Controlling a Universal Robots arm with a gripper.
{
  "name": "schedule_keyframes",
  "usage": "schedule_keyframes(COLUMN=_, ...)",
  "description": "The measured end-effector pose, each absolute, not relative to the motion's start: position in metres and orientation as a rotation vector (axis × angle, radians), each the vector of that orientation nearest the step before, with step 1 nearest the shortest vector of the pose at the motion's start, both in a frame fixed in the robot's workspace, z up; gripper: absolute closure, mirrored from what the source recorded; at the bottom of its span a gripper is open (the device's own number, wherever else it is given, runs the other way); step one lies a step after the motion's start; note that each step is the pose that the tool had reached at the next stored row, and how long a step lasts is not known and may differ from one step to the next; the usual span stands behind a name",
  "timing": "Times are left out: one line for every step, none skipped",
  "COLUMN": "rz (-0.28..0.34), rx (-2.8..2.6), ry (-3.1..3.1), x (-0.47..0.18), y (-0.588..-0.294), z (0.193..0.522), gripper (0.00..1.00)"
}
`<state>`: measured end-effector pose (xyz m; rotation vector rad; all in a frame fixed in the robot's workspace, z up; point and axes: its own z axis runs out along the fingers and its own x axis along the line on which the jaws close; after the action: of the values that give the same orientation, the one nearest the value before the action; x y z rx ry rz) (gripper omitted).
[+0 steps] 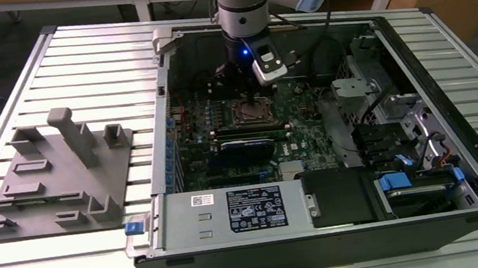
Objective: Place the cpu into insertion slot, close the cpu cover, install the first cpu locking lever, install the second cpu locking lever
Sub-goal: 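Install the first cpu locking lever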
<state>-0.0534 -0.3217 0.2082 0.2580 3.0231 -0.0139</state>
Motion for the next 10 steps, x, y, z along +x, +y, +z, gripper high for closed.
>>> schedule_keyframes(rz=-0.021, rx=0.257, ry=3.023, x=-0.0534, y=-0.3218, z=0.2083, gripper=0.90)
schedule_keyframes(rz=-0.026, rx=0.257, ry=3.023, x=-0.0534, y=-0.3222, z=0.2083, gripper=0.90)
schedule_keyframes(rz=-0.027, rx=0.257, ry=3.023, x=-0.0535, y=-0.3228, z=0.2084, gripper=0.90)
schedule_keyframes(rz=-0.027, rx=0.257, ry=3.023, x=-0.0535, y=-0.3234, z=0.2084, gripper=0.90)
schedule_keyframes(rz=-0.027, rx=0.257, ry=3.023, x=-0.0534, y=-0.3240, z=0.2083, gripper=0.90)
schedule_keyframes(rz=-0.027, rx=0.257, ry=3.023, x=-0.0534, y=-0.3245, z=0.2083, gripper=0.90)
schedule_keyframes(rz=-0.028, rx=0.257, ry=3.023, x=-0.0534, y=-0.3251, z=0.2083, gripper=0.90)
schedule_keyframes(rz=-0.031, rx=0.257, ry=3.022, x=-0.0534, y=-0.3255, z=0.2083, gripper=0.90)
schedule_keyframes(rz=-0.034, rx=0.257, ry=3.022, x=-0.0535, y=-0.3258, z=0.2082, gripper=0.90)
schedule_keyframes(rz=-0.038, rx=0.257, ry=3.022, x=-0.0534, y=-0.3259, z=0.2083, gripper=0.90)
